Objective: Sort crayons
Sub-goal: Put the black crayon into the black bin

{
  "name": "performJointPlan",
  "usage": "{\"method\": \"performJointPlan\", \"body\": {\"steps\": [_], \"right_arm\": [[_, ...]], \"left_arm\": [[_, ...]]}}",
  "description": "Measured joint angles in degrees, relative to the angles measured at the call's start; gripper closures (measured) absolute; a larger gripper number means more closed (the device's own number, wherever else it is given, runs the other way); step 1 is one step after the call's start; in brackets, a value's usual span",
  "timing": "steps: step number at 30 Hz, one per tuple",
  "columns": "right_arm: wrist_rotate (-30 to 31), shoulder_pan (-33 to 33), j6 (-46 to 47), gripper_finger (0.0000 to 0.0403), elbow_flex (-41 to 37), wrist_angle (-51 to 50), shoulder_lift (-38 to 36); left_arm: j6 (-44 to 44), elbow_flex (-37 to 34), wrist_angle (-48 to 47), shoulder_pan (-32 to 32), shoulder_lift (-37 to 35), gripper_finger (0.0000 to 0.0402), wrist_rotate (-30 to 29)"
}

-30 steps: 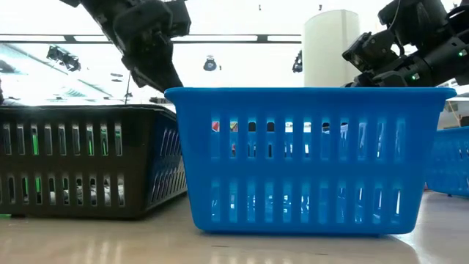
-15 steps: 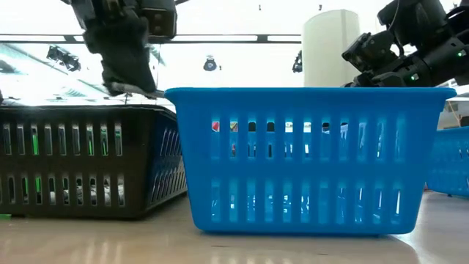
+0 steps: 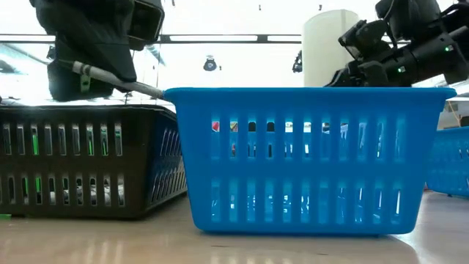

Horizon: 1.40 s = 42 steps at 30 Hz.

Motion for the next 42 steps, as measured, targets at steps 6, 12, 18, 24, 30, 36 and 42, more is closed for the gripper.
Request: {"method": "performJointPlan", "body": {"steps": [6, 12, 18, 24, 30, 36, 42], "right_arm": [[-0.32, -1.03, -3.11, 0.0298, 0.02, 4.36, 0.0], [-2.02, -2.23, -5.01, 0.0298, 0.02, 6.33, 0.0], [-2.21, -2.41, -5.69, 0.0298, 0.02, 6.87, 0.0], [-2.71, -2.32, -5.26, 0.0298, 0.02, 6.83, 0.0], [-3.5, -2.3, -5.16, 0.0298, 0.02, 6.83, 0.0], [-3.5, -2.3, -4.62, 0.0298, 0.02, 6.82, 0.0], [-4.38, -2.3, -2.69, 0.0298, 0.02, 6.48, 0.01]], "left_arm": [[-5.98, 0.02, 1.05, -0.18, 3.41, 0.0383, -0.04], [-7.5, 0.04, 0.72, 0.3, 5.03, 0.0383, -2.52], [-5.63, 0.04, -0.66, 0.33, 5.31, 0.0377, -6.04], [-4.26, 0.04, -1.61, 0.35, 5.31, 0.0316, -8.09], [-0.31, 0.04, -1.38, 0.63, 4.77, 0.0249, -7.5], [6.55, 0.04, 2.84, 1.64, 2.04, 0.0236, -7.54], [16.02, 0.06, 5.34, 2.55, 1.0, 0.0236, -14.61]]}}
